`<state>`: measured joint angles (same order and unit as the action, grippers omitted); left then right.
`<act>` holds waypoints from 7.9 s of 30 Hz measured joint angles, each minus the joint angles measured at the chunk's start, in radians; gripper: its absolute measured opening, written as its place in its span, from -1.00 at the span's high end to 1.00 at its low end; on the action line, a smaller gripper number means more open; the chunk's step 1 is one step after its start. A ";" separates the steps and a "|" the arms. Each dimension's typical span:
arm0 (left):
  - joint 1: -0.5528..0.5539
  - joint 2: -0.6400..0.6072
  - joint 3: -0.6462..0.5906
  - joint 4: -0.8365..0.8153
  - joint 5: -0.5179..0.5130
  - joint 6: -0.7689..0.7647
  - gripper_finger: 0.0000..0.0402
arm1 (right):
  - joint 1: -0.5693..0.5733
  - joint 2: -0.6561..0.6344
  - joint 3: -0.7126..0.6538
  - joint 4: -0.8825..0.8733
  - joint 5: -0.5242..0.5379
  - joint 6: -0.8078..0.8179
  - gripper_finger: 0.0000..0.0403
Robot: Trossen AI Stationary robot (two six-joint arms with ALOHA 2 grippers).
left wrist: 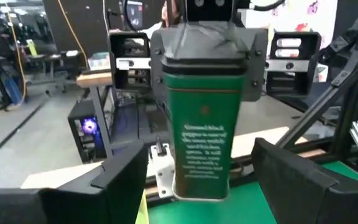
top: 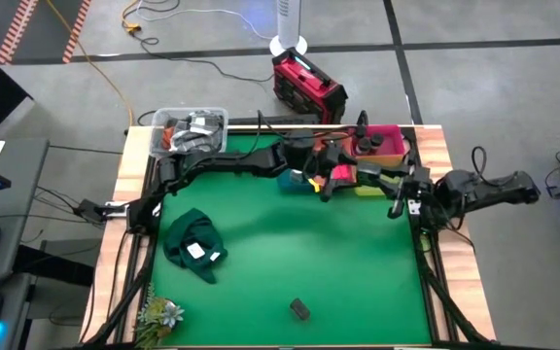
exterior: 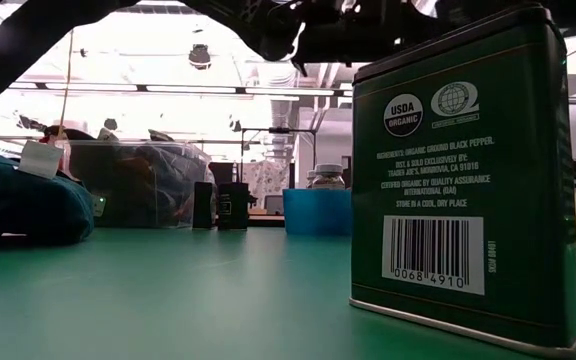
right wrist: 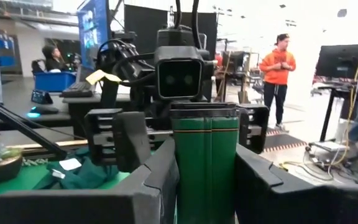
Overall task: Sort spices by type
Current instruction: Put the black seasoning can into the yellow bin
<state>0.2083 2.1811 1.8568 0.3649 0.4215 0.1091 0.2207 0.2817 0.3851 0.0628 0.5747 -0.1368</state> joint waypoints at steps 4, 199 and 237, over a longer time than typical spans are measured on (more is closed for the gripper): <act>-0.003 0.000 0.000 0.013 -0.025 0.015 -0.35 | 0.019 0.000 0.000 0.007 0.000 -0.019 0.30; -0.248 -0.641 -0.827 0.077 -0.943 0.219 -0.55 | -0.425 0.876 -0.103 -0.006 0.343 0.835 -0.54; 0.055 -0.791 -0.803 -0.804 -0.372 0.138 -0.53 | -0.130 0.492 0.124 -0.190 0.337 0.189 -0.56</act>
<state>0.2637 1.3903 1.0538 -0.4388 0.0491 0.2466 0.0912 0.7740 0.5095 -0.1274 0.9119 0.0519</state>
